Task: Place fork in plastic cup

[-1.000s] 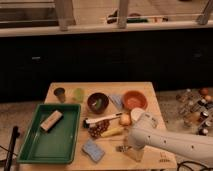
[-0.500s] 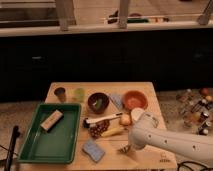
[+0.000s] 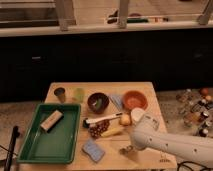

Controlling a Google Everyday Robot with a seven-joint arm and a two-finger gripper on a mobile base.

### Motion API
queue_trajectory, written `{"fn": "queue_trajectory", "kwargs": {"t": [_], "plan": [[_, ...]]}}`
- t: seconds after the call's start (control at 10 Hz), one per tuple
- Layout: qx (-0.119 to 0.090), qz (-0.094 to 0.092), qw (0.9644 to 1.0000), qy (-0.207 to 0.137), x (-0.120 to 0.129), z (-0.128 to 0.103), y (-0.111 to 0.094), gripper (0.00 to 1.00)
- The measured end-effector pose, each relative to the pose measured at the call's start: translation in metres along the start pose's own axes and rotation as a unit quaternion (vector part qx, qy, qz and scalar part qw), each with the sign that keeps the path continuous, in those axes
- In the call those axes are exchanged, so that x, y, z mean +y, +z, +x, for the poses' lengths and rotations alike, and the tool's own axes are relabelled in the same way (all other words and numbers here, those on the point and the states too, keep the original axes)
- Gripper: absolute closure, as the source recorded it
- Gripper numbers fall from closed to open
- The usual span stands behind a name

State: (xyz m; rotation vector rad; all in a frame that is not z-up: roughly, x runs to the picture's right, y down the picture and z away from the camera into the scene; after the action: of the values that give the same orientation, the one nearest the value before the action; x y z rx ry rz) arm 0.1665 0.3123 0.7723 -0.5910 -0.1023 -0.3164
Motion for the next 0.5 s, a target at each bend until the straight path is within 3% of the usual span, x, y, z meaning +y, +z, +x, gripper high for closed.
{"fn": "queue_trajectory", "kwargs": {"t": [0.2,0.5], "plan": [[-0.006,0.000,1.0000,0.004,-0.003,0.003,-0.003,1.00],[-0.036,-0.003,0.9993,0.011,-0.012,0.007,-0.010,1.00]]}}
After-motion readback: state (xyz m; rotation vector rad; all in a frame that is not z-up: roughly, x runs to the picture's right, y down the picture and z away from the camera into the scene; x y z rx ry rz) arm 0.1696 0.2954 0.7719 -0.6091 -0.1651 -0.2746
